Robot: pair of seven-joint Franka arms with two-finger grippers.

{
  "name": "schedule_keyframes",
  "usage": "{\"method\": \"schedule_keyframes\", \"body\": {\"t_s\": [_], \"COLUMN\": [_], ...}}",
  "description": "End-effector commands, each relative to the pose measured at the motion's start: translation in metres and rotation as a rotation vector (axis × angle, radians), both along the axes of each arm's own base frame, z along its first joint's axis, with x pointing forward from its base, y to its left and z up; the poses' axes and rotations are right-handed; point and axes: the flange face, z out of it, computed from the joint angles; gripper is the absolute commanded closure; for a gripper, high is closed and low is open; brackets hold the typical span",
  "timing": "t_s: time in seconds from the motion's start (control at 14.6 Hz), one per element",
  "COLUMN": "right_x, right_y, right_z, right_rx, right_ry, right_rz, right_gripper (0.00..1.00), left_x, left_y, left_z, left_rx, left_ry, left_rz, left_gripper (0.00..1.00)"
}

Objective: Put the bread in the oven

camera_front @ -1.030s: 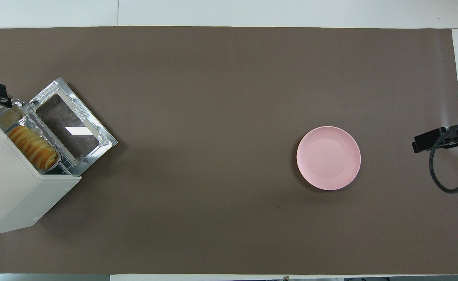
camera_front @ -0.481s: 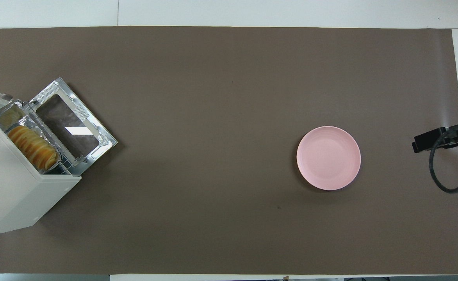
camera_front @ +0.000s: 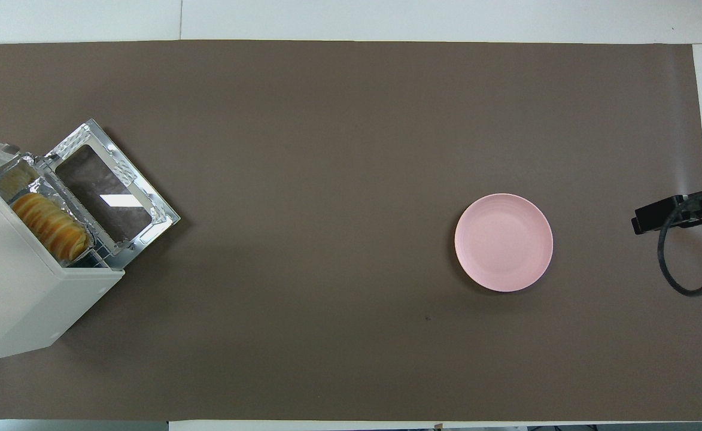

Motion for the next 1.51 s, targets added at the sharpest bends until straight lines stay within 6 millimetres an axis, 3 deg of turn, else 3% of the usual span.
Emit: {"method": "schedule_keyframes", "body": {"t_s": [0.0,0.34,0.89,1.17,1.44], "right_x": [-0.005,-0.005,-0.005,-0.005,-0.005], "right_y": [-0.003,-0.003,-0.003,-0.003,-0.003], "right_z": [-0.001,0.0,0.0,0.0,-0.001], "right_rx": [-0.003,-0.003,-0.003,-0.003,-0.003], "right_ry": [0.0,-0.001,-0.001,-0.001,0.0], "right_rz": [0.014,0.014,0.014,0.014,0.014], "right_gripper": [0.0,0.0,0.0,0.0,0.0], "left_x": [-0.002,0.003,0.001,-0.009,-0.021], "left_y": [-0.004,-0.056,-0.077,-0.085,-0.112], "left_z": [0.002,-0.001,-0.006,-0.013,-0.023], "left_rx": [-0.011,-0.017,-0.015,-0.021,-0.019], "left_ry": [-0.002,-0.011,0.011,0.069,0.093], "left_rz": [-0.02,-0.115,-0.154,-0.168,-0.223], "left_gripper": [0.0,0.0,0.0,0.0,0.0]}}
